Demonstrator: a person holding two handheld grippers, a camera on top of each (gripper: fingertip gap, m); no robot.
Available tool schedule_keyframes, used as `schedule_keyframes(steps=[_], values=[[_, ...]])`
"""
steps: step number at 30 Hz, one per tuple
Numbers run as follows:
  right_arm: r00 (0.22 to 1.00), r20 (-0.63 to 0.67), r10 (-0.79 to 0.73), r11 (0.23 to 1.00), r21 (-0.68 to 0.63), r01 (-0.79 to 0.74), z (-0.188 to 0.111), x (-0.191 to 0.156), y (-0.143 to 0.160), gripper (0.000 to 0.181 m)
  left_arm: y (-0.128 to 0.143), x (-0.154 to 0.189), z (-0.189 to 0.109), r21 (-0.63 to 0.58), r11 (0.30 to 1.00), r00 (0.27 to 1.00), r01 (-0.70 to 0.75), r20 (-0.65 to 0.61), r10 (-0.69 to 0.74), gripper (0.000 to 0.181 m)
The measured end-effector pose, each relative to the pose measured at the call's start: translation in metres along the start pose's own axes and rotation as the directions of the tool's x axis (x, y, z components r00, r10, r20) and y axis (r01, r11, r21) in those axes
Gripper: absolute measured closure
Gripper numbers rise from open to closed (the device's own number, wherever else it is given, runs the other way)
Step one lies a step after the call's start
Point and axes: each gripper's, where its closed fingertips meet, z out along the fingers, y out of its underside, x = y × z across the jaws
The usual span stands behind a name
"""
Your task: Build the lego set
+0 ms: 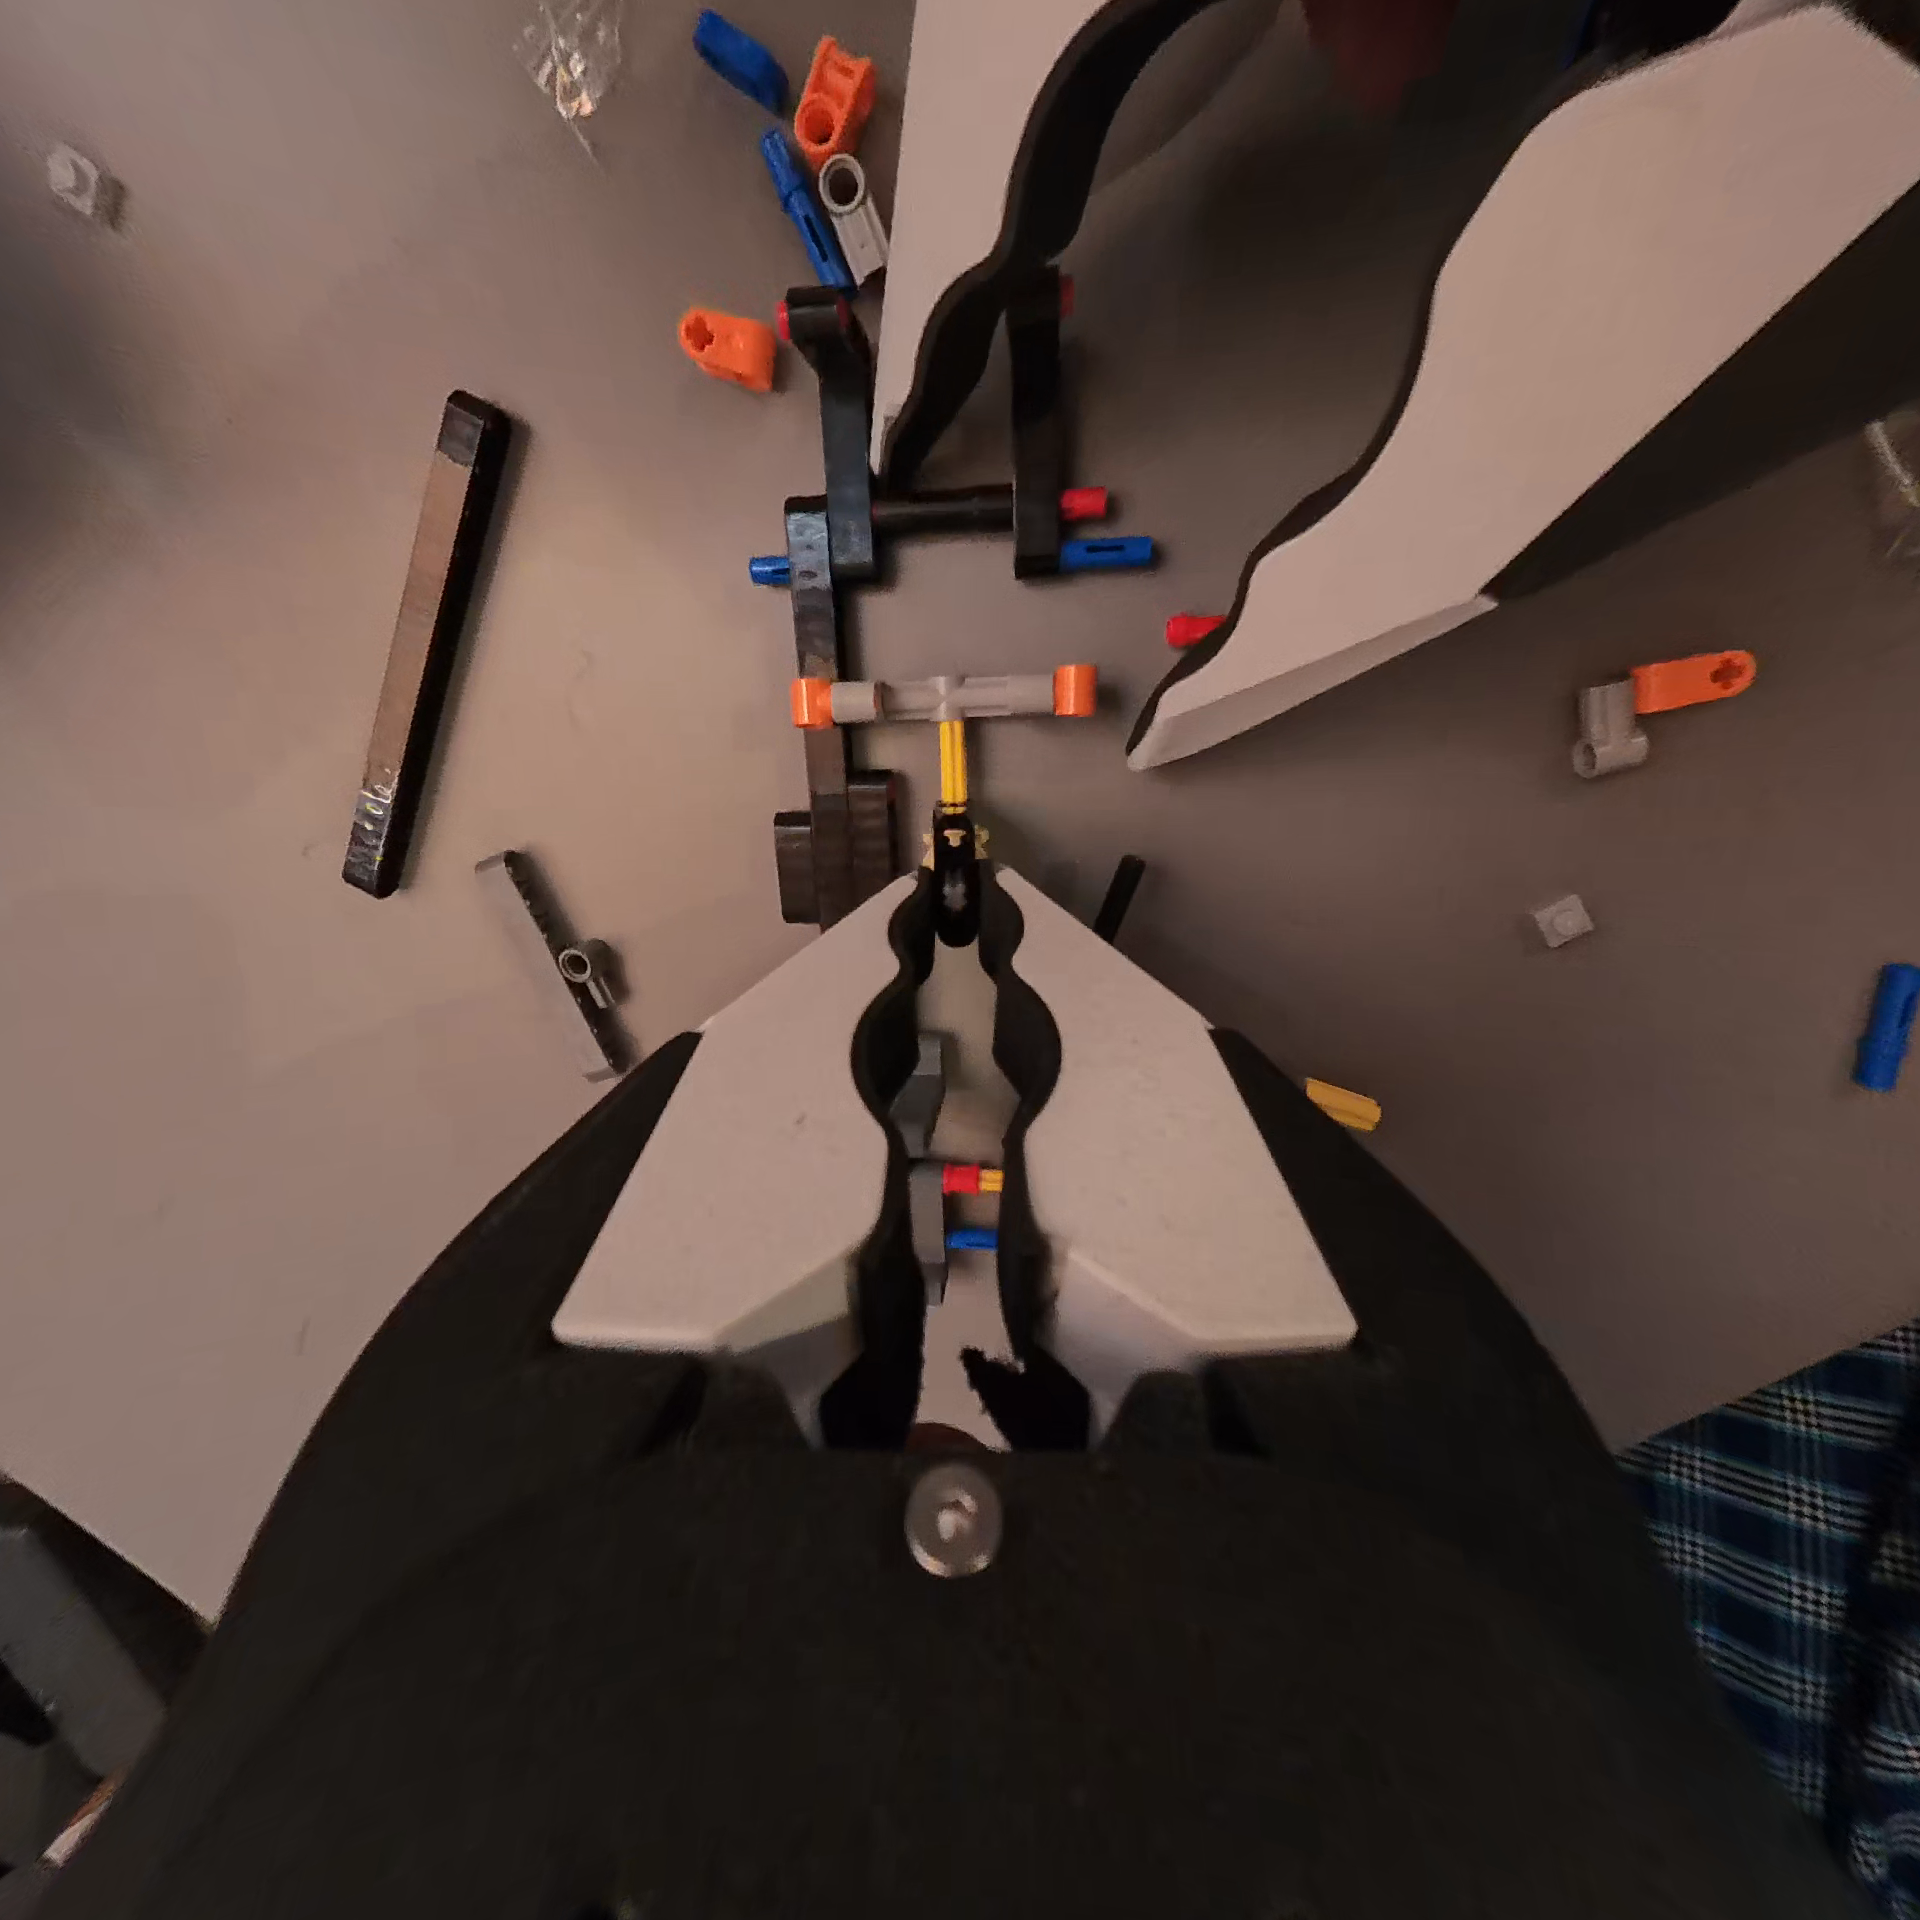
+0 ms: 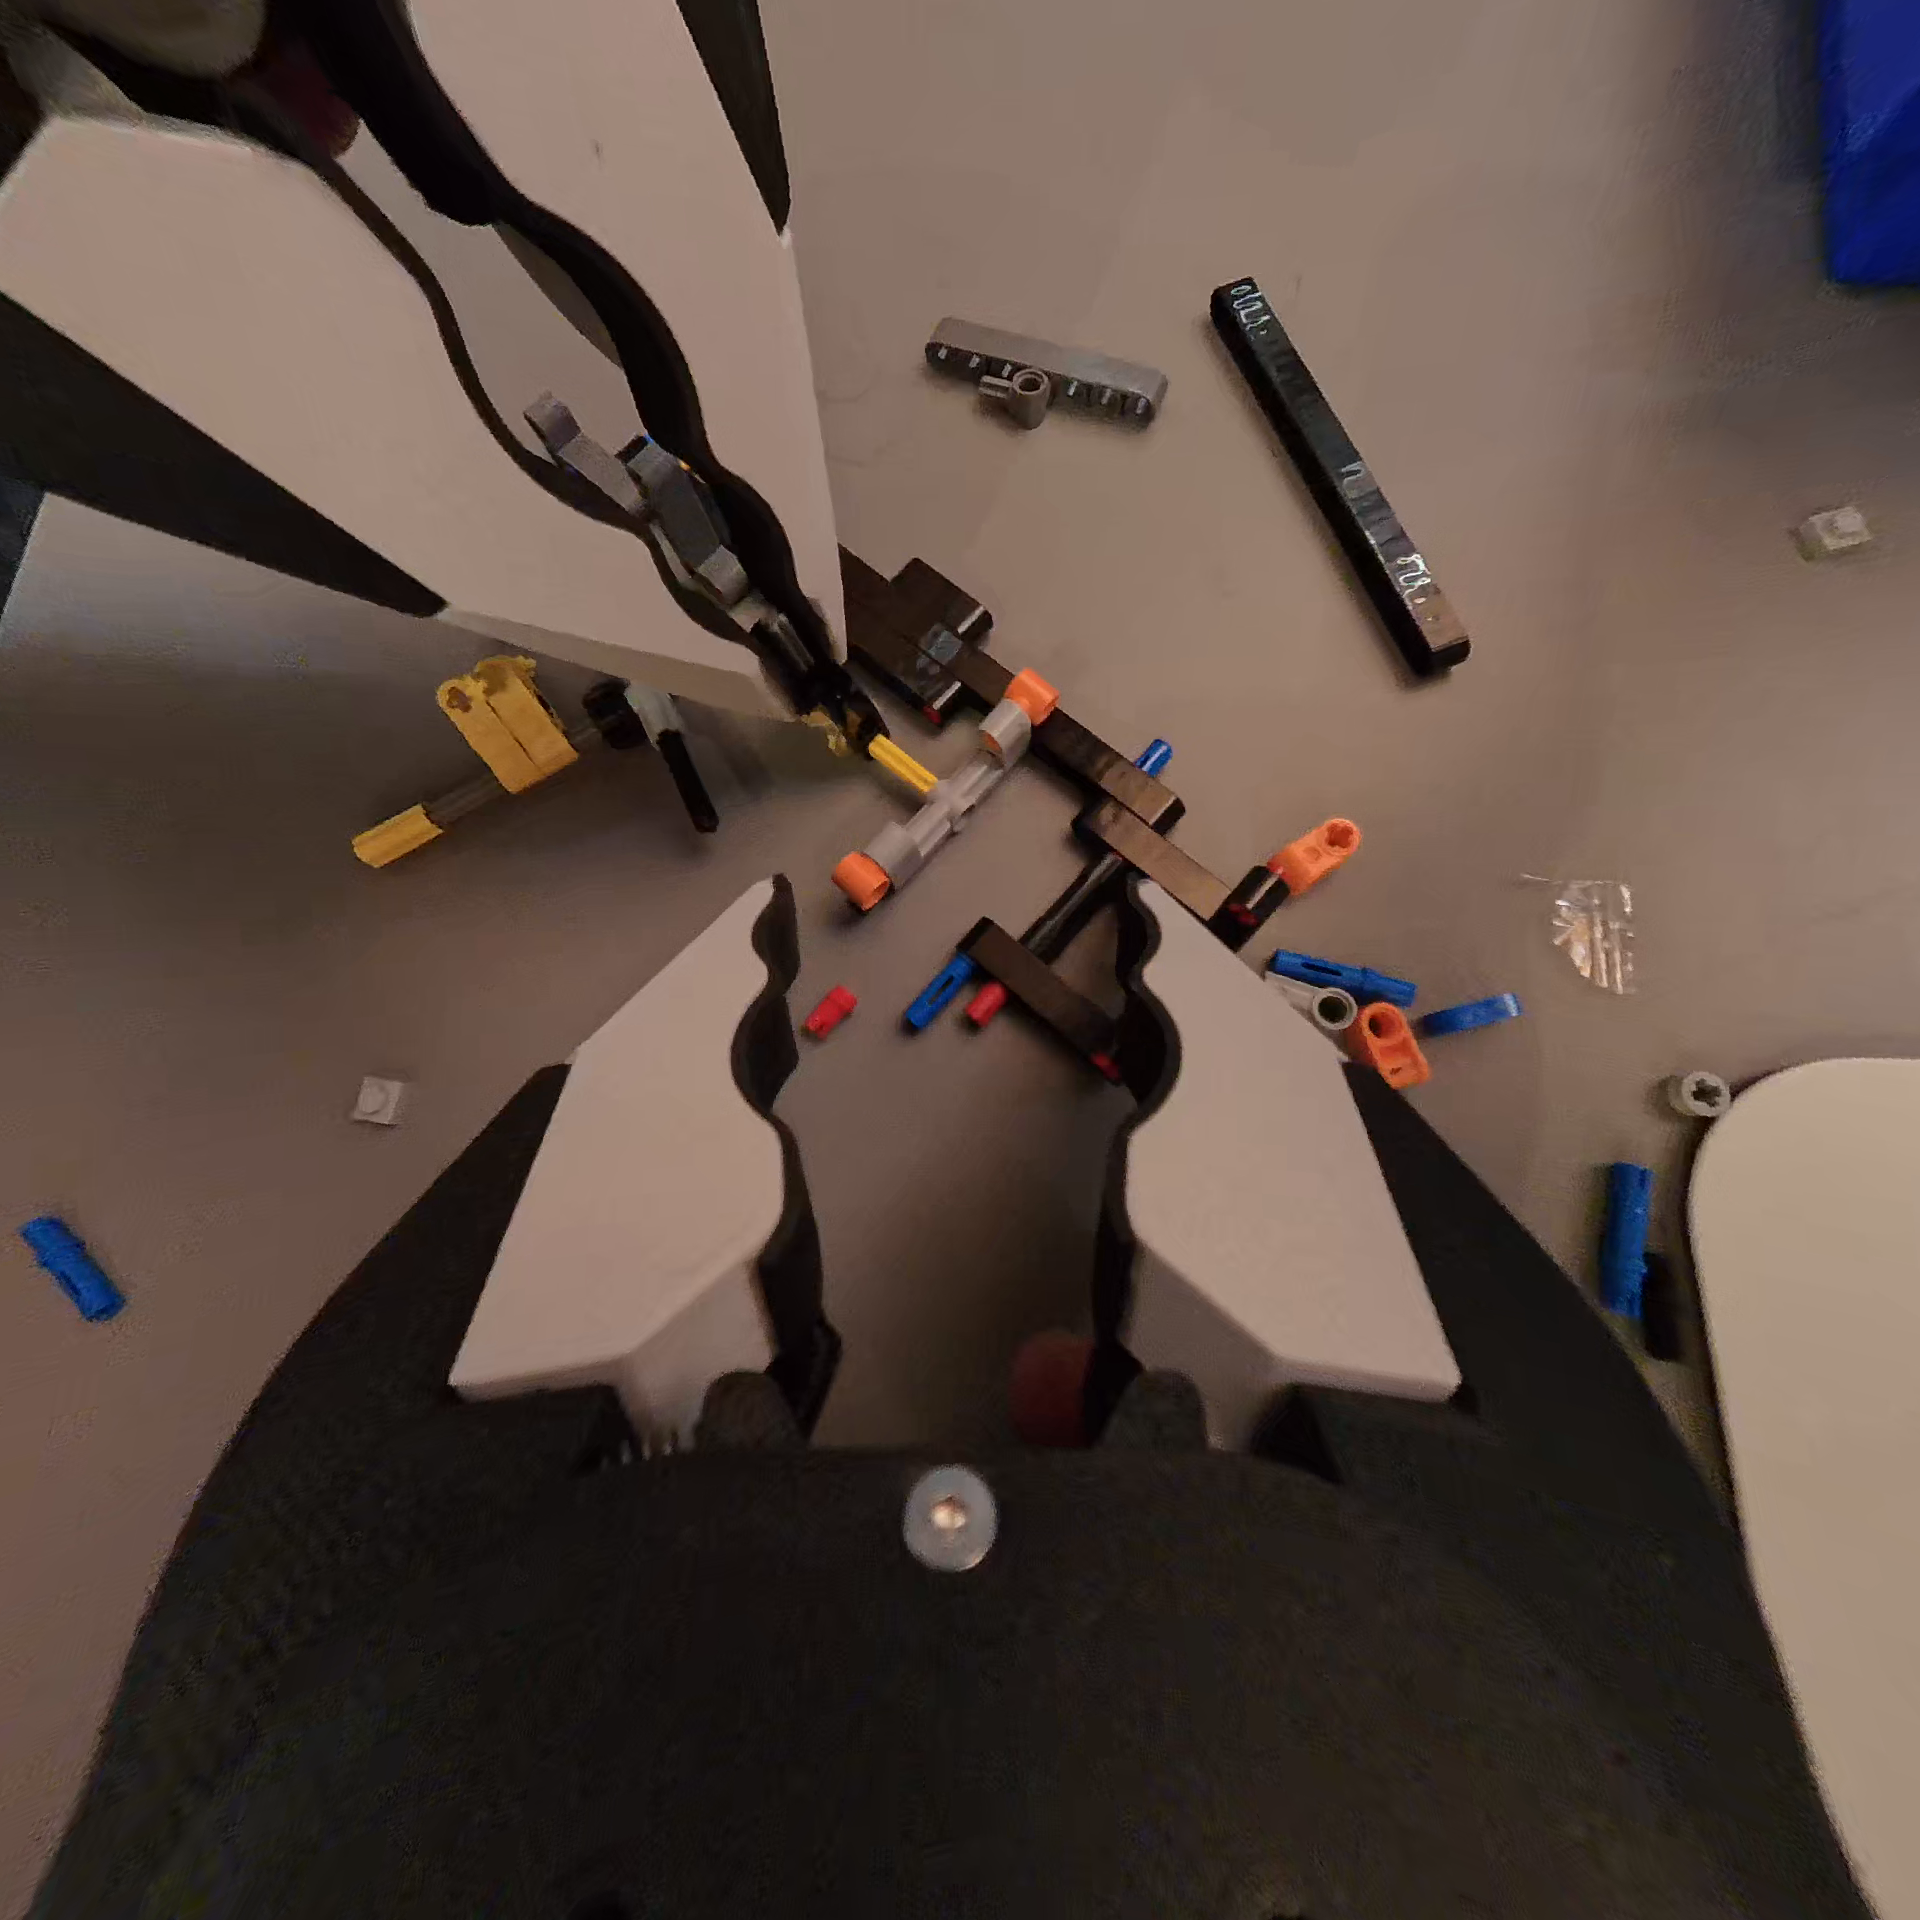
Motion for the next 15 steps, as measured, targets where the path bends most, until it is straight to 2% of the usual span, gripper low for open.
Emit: schedule_keyframes(steps=[10,15], values=[[1.0,0.004,0.004,1.0,0.003,-0.004,-0.001,0.0,-0.001,0.121,0.002,0.0,0.001,-0.09,0.996,1.0,-0.026,-0.003,0.026,0.176],[0.999,-0.033,0.007,1.0,0.028,-0.006,-0.015,0.008,-0.004,0.124,0.002,-0.001,0.001,-0.084,0.996,1.0,-0.017,-0.015,0.016,0.176]])
